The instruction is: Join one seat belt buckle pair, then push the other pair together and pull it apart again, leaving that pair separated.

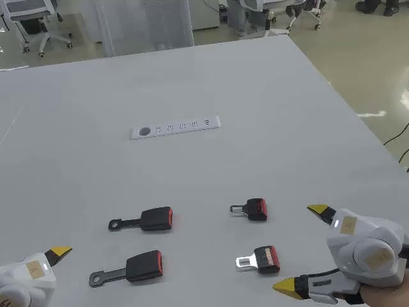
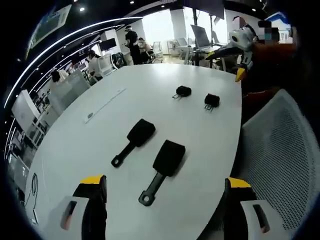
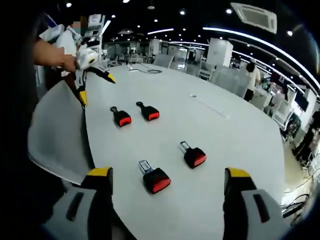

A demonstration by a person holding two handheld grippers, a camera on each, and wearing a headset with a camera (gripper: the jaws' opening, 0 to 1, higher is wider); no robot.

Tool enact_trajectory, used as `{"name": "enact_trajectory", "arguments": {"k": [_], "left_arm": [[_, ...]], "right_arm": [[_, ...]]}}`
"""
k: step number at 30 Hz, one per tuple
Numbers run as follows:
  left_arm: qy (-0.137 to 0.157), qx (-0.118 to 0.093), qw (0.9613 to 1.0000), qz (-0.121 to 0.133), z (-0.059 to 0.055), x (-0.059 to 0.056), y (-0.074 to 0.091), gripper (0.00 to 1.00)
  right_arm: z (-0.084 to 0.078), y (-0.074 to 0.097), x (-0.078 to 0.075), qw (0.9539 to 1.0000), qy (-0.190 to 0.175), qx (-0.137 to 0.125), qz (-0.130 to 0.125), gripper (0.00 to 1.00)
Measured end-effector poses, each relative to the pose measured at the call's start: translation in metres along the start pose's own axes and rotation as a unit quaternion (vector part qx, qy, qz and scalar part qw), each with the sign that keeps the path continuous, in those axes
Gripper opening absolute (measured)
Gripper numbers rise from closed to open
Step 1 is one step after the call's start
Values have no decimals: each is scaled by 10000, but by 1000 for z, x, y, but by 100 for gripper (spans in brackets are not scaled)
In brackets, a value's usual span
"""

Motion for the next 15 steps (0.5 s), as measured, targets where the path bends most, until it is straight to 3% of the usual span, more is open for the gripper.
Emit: {"name": "enact_trajectory", "arguments": {"k": [6, 15], "left_arm": [[-25, 27, 10000, -21, 1, -1, -2, 100], [-55, 8, 10000, -42, 4, 0, -5, 100]], "right_arm": [[0, -3, 4, 9997, -246, 55, 65, 99], [-3, -5, 7, 9997, -213, 89, 94, 97]]}}
Point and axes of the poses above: the centre of the closed fingertips' face, and the gripper's own axes: y roughly backward along the fingers, x roughly to its left, z roughly out of its top, the point moved 3 cm from there along y, roughly backward along the fingers, and after that the axes turned 2 degrees about -z, right-handed, at the moved point
